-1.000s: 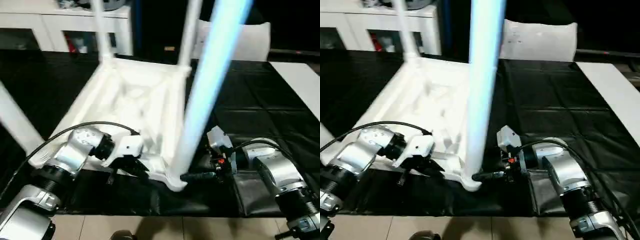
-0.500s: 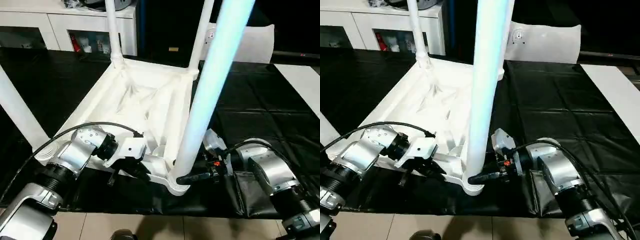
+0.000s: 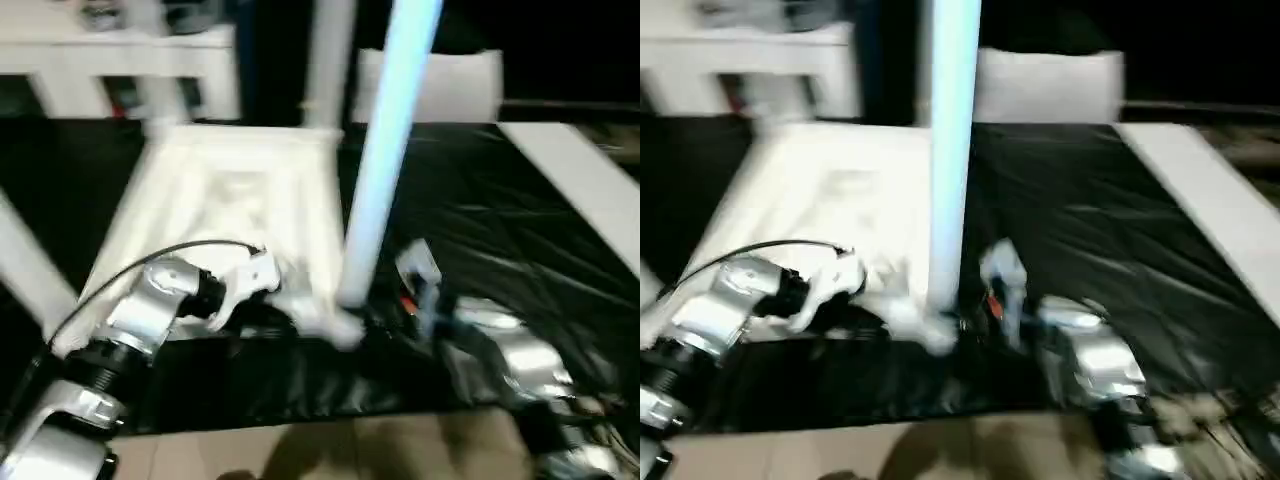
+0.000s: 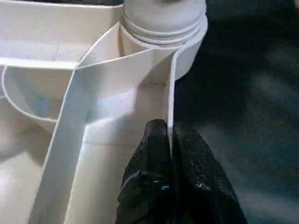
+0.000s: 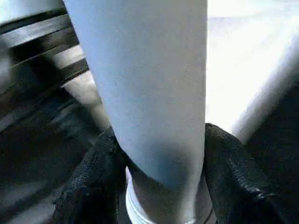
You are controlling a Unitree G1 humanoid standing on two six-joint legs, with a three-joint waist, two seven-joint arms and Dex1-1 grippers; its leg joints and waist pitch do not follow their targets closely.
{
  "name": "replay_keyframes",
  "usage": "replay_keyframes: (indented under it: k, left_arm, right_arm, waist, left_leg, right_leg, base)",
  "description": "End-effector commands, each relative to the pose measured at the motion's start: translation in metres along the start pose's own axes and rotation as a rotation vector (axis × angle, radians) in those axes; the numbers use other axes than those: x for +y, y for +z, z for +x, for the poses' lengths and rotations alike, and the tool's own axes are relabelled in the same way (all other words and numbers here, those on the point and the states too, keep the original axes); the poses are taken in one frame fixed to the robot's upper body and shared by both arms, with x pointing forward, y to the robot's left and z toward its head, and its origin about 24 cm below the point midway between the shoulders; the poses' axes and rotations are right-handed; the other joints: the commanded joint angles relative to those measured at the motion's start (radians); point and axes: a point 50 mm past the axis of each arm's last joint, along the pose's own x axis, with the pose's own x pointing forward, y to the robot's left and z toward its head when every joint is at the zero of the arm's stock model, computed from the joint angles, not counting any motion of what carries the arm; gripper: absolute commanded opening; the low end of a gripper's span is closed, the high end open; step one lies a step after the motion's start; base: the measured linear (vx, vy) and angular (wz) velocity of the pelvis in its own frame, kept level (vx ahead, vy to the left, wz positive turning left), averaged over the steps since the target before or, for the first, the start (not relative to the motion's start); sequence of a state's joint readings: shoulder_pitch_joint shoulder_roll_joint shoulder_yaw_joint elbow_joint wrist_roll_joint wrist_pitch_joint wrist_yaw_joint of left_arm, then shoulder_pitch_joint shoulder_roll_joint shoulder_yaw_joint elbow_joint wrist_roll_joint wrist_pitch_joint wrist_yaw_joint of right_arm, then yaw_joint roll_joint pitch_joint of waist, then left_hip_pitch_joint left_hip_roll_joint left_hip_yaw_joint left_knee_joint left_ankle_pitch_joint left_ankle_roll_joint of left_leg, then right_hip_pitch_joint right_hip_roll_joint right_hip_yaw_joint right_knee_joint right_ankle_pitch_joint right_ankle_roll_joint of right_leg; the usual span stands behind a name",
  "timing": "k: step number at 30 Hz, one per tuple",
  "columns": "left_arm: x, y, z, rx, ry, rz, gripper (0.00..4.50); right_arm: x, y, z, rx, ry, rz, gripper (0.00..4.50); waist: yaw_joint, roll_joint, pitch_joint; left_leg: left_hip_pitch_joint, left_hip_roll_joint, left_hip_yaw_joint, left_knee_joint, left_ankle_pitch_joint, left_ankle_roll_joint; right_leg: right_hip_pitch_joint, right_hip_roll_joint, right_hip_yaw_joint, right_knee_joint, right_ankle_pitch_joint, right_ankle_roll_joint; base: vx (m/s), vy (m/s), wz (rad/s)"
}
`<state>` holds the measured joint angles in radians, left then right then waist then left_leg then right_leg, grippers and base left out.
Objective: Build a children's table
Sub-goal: Rotate leg to tighten
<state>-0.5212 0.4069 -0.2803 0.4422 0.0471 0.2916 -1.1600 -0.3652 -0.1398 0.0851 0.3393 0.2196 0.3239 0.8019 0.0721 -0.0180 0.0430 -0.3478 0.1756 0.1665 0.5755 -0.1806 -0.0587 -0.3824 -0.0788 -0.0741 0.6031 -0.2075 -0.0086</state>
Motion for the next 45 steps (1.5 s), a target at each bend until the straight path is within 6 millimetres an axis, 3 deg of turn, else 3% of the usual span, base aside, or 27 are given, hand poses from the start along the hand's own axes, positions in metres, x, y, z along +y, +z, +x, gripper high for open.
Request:
replay_keyframes:
  k: [1, 3, 7, 8, 9, 13, 15, 17, 19, 22, 23, 25, 26, 29, 34, 39, 41, 45]
  left_arm:
    - [-0.009, 0.018, 0.024, -0.07, 0.024, -0.011, 0.0]
    - [-0.009, 0.025, 0.033, -0.088, 0.093, -0.042, 0.0]
    - [-0.013, 0.035, 0.046, -0.095, 0.16, -0.069, 0.0]
    - [-0.016, 0.042, 0.054, -0.105, 0.191, -0.086, 0.0]
    - [-0.017, 0.045, 0.057, -0.106, 0.203, -0.088, 0.0]
    - [-0.018, 0.048, 0.06, -0.105, 0.218, -0.081, 0.0]
    - [-0.017, 0.043, 0.056, -0.083, 0.223, -0.069, 0.0]
    - [-0.017, 0.041, 0.054, -0.076, 0.221, -0.067, 0.0]
    - [-0.015, 0.036, 0.048, -0.068, 0.197, -0.061, 0.0]
    - [-0.014, 0.026, 0.035, -0.056, 0.139, -0.023, 0.0]
    - [-0.015, 0.023, 0.03, -0.062, 0.083, 0.025, 0.0]
    - [-0.015, 0.02, 0.026, -0.054, 0.051, 0.045, 0.0]
    - [-0.016, 0.017, 0.021, -0.045, -0.005, 0.079, 0.0]
    - [-0.016, 0.013, 0.015, -0.022, -0.067, 0.122, 0.0]
    - [-0.015, 0.009, 0.002, 0.011, -0.199, 0.19, 0.0]
    - [-0.017, 0.006, -0.005, 0.057, -0.331, 0.251, 0.0]
    - [-0.018, 0.005, -0.007, 0.081, -0.382, 0.278, 0.0]
    - [-0.019, 0.007, -0.006, 0.101, -0.445, 0.32, 0.0]
  right_arm:
    - [0.02, -0.011, 0.027, 0.053, 0.032, 0.082, 2.0]
    - [0.023, -0.011, 0.038, 0.056, -0.028, 0.095, 2.0]
    - [0.027, -0.01, 0.052, 0.057, -0.103, 0.121, 2.0]
    - [0.029, -0.009, 0.058, 0.058, -0.132, 0.148, 2.35]
    - [0.03, -0.009, 0.059, 0.05, -0.128, 0.163, 2.56]
    - [0.028, -0.009, 0.055, 0.024, -0.142, 0.158, 2.93]
    - [0.021, -0.008, 0.046, -0.011, -0.164, 0.143, 3.13]
    - [0.019, -0.008, 0.043, -0.02, -0.166, 0.136, 3.19]
    - [0.014, -0.006, 0.033, -0.042, -0.152, 0.101, 3.52]
    - [0.004, 0.001, 0.01, -0.069, -0.072, 0.026, 3.66]
    - [0.001, 0.005, -0.003, -0.065, -0.007, -0.031, 3.91]
    - [-0.001, 0.006, -0.011, -0.049, 0.036, -0.074, 3.99]
    - [-0.004, 0.007, -0.022, -0.023, 0.085, -0.126, 4.12]
    - [-0.009, 0.01, -0.035, 0.006, 0.14, -0.16, 4.12]
    - [-0.014, 0.018, -0.053, 0.077, 0.29, -0.231, 4.12]
    - [-0.014, 0.019, -0.058, 0.147, 0.436, -0.247, 4.12]
    - [-0.014, 0.019, -0.058, 0.18, 0.481, -0.259, 3.94]
    - [-0.014, 0.017, -0.056, 0.22, 0.539, -0.265, 3.69]
  waist:
    - [0.0, 0.008, -0.035]
    - [-0.009, 0.01, -0.037]
    - [-0.02, 0.006, -0.035]
    - [-0.021, 0.011, -0.034]
    - [-0.02, 0.007, -0.035]
    - [-0.016, 0.009, -0.039]
    - [-0.012, 0.009, -0.04]
    - [-0.007, 0.01, -0.041]
    - [-0.006, 0.01, -0.042]
    - [0.001, 0.007, -0.046]
    - [0.007, 0.011, -0.048]
    - [0.013, 0.008, -0.052]
    - [0.016, 0.006, -0.056]
    - [0.027, 0.007, -0.06]
    - [0.042, 0.013, -0.06]
    - [0.051, 0.013, -0.052]
    - [0.053, 0.011, -0.052]
    - [0.068, 0.013, -0.056]
  left_leg:
    - [0.012, 0.05, -0.043, -0.084, -0.465, -0.061]
    - [0.01, 0.055, -0.04, -0.091, -0.453, -0.049]
    - [0.012, 0.052, -0.038, -0.091, -0.475, -0.049]
    - [0.014, 0.053, -0.036, -0.091, -0.478, -0.047]
    - [0.017, 0.053, -0.035, -0.09, -0.477, -0.043]
    - [0.01, 0.054, -0.03, -0.093, -0.433, -0.028]
    - [0.009, 0.053, -0.024, -0.092, -0.402, -0.02]
    - [0.009, 0.054, -0.022, -0.092, -0.388, -0.014]
    - [0.008, 0.053, -0.022, -0.091, -0.385, -0.01]
    - [0.005, 0.054, -0.019, -0.089, -0.341, 0.009]
    - [0.005, 0.056, -0.019, -0.087, -0.31, 0.02]
    - [0.004, 0.056, -0.013, -0.082, -0.274, 0.035]
    - [0.0, 0.055, -0.011, -0.078, -0.222, 0.047]
    - [-0.003, 0.053, -0.006, -0.068, -0.128, 0.08]
    - [-0.005, 0.058, -0.005, -0.062, -0.123, 0.088]
    - [-0.002, 0.063, -0.007, -0.07, -0.241, 0.046]
    - [0.004, 0.064, -0.006, -0.072, -0.263, 0.031]
    - [0.004, 0.066, -0.005, -0.068, -0.233, 0.026]
  right_leg:
    - [0.018, -0.095, 0.038, -0.125, -0.676, -0.062]
    - [0.019, -0.086, 0.041, -0.116, -0.548, -0.103]
    - [0.015, -0.084, 0.045, -0.113, -0.529, -0.114]
    - [0.012, -0.083, 0.048, -0.115, -0.522, -0.114]
    - [0.011, -0.082, 0.049, -0.115, -0.509, -0.119]
    - [0.018, -0.078, 0.053, -0.11, -0.417, -0.131]
    - [0.019, -0.079, 0.056, -0.107, -0.372, -0.141]
    - [0.02, -0.079, 0.058, -0.106, -0.36, -0.141]
    - [0.021, -0.08, 0.057, -0.108, -0.369, -0.14]
    - [0.027, -0.079, 0.058, -0.104, -0.319, -0.146]
    - [0.03, -0.076, 0.058, -0.098, -0.267, -0.158]
    - [0.032, -0.074, 0.057, -0.091, -0.202, -0.182]
    - [0.039, -0.075, 0.058, -0.082, -0.136, -0.201]
    - [0.042, -0.072, 0.056, -0.066, -0.007, -0.237]
    - [0.039, -0.067, 0.05, -0.057, 0.022, -0.265]
    - [0.034, -0.076, 0.051, -0.074, -0.181, -0.236]
    - [0.03, -0.075, 0.053, -0.077, -0.214, -0.231]
    - [0.029, -0.077, 0.054, -0.07, -0.165, -0.24]
  base:
    - [0.0, 0.0, 0.0]
    - [0.0, 0.0, 0.0]
    - [0.0, 0.0, 0.0]
    - [0.0, 0.0, 0.0]
    - [0.0, 0.0, 0.0]
    - [0.0, 0.0, 0.0]
    - [0.0, 0.0, 0.0]
    - [0.0, 0.0, 0.0]
    - [0.0, 0.0, 0.0]
    - [0.021, -0.011, 0.02]
    - [0.0, 0.0, 0.0]
    - [0.056, -0.027, 0.04]
    - [0.057, -0.03, 0.03]
    - [0.0, 0.0, 0.0]
    - [0.0, 0.0, 0.0]
    - [0.0, 0.0, 0.0]
    - [0.0, 0.0, 0.0]
    - [0.0, 0.0, 0.0]
